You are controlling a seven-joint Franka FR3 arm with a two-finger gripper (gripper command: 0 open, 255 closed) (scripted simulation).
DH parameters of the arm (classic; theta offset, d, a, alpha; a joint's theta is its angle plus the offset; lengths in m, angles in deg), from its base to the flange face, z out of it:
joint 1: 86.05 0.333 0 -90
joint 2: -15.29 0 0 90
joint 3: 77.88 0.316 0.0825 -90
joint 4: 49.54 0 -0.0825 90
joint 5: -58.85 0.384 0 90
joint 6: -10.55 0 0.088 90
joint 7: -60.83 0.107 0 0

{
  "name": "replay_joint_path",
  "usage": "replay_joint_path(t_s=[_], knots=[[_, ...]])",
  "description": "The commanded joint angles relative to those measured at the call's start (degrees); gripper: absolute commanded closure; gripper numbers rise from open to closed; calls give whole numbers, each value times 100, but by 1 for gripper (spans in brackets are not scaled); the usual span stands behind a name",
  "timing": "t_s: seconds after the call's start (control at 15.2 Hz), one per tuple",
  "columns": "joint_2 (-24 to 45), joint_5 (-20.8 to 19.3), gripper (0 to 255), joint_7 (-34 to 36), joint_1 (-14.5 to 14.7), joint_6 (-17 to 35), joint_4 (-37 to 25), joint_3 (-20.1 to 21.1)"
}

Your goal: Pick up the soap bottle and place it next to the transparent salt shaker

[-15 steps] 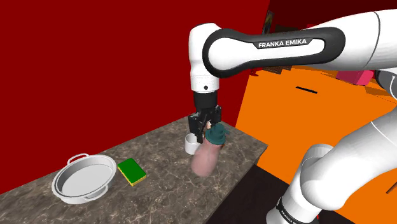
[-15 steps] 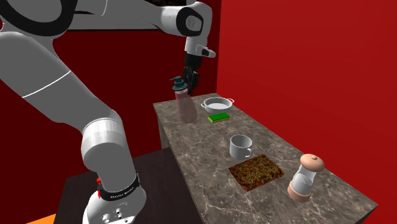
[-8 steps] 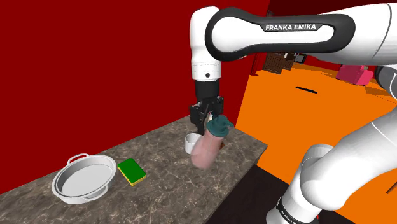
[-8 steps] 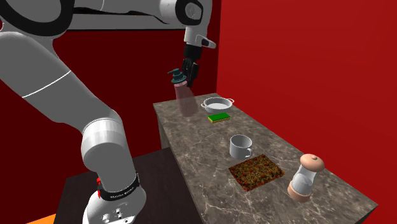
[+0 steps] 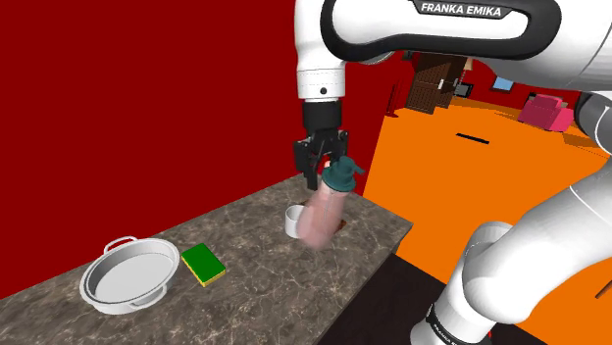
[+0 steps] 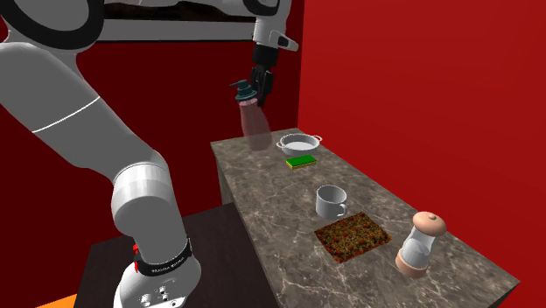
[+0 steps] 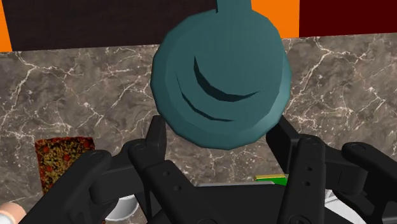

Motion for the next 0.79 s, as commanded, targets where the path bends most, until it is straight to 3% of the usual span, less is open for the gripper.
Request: replay_joint_path(t_s=[0.0, 0.73], knots=[[24, -2, 255, 31, -1, -170, -197, -4], [291, -46, 255, 155, -26, -973, -1266, -27]])
